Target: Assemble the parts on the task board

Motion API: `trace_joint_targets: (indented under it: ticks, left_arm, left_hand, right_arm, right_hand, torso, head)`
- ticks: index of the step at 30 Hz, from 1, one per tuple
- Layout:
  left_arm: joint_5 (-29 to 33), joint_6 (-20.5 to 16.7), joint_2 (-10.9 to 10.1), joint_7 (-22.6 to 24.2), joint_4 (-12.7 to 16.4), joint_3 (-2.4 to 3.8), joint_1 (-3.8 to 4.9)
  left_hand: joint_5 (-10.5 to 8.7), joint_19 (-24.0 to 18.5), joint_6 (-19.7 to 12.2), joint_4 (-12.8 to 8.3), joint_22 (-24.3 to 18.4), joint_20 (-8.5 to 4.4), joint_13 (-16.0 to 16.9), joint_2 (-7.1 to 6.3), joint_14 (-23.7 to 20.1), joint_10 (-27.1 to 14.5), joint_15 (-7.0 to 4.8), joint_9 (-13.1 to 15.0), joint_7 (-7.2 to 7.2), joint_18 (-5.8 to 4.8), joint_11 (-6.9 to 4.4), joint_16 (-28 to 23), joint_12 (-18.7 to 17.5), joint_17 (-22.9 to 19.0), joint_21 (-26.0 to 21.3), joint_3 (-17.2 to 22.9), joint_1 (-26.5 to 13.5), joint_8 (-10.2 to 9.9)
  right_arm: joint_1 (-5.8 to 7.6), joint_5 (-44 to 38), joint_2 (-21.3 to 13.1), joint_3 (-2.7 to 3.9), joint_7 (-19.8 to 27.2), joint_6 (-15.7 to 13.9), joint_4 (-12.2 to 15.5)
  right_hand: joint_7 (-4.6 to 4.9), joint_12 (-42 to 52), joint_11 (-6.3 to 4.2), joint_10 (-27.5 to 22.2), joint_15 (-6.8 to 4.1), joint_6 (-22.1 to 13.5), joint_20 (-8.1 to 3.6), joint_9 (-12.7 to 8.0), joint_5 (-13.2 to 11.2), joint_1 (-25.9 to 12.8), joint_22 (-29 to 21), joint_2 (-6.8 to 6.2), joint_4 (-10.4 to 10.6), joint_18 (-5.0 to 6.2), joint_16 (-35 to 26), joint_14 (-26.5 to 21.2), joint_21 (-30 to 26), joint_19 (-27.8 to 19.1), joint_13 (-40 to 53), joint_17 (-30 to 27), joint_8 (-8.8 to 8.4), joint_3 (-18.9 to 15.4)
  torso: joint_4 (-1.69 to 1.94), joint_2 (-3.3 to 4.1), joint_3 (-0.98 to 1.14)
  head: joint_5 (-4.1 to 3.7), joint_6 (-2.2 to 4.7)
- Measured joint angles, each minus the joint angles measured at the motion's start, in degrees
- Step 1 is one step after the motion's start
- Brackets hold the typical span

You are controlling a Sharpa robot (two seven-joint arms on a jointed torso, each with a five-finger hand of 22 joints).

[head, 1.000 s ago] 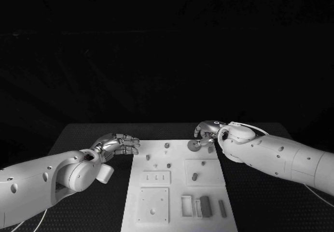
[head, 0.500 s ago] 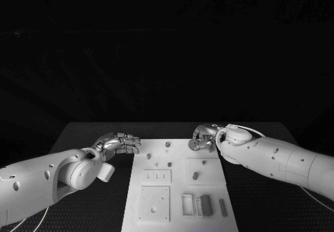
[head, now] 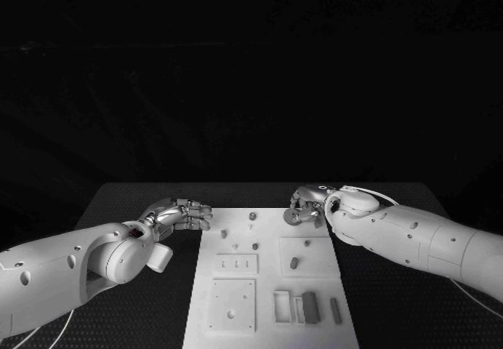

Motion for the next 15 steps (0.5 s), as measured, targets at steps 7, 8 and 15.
trace_joint_targets:
  ticks: [7,8,15]
  left_arm:
    - [-0.01,0.04,0.02,-0.04,-0.07,0.00,0.00]
    - [-0.02,0.04,0.02,-0.05,-0.08,0.00,0.00]
    - [-0.03,0.08,-0.02,-0.08,-0.08,0.00,0.00]
  left_hand:
    - [0.00,0.00,0.00,0.00,0.00,0.00,0.01,0.00,0.00,0.00,0.00,0.00,0.00,0.00,0.00,0.00,0.00,0.05,-0.06,0.00,0.00,-0.21]
    - [0.00,0.00,0.00,0.00,0.00,0.00,0.03,0.00,0.00,0.00,0.00,0.00,0.00,-0.01,0.00,0.00,0.00,0.05,-0.22,0.00,0.00,-0.21]
    - [0.00,0.00,0.00,0.00,0.00,0.00,0.04,0.00,0.00,0.00,0.00,0.00,0.00,0.00,0.00,-0.22,0.00,0.04,-0.22,0.00,0.00,-0.21]
  right_arm:
    - [-0.23,-1.36,0.15,0.00,0.52,-0.76,-0.40]
    - [-0.27,-1.58,0.15,-0.01,0.59,-0.89,-0.43]
    - [-0.63,-3.15,0.12,-0.03,1.02,-2.02,-0.48]
  right_hand:
    - [-0.01,0.22,0.00,0.00,0.07,0.02,0.00,-0.07,0.00,0.50,0.00,0.56,-0.98,-0.01,0.00,-0.12,0.22,-0.42,-0.14,-0.01,0.29,0.10]
    - [-0.18,0.22,0.00,0.00,0.01,0.19,0.00,-0.07,0.00,0.79,0.00,0.26,-0.98,0.00,0.00,-0.18,0.22,-0.42,-0.18,-0.01,0.30,0.09]
    - [-0.07,0.22,-0.01,0.01,0.01,0.40,0.08,-0.14,0.00,1.53,0.00,-0.48,-1.14,0.00,0.21,-0.20,0.23,-0.50,-0.42,-0.24,0.31,-0.06]
  torso:
    - [0.02,0.00,0.02]
    - [0.02,0.00,0.02]
    - [-0.01,-0.01,0.04]
  head:
    - [0.03,-0.12]
    - [0.03,-0.13]
    - [0.11,-0.31]
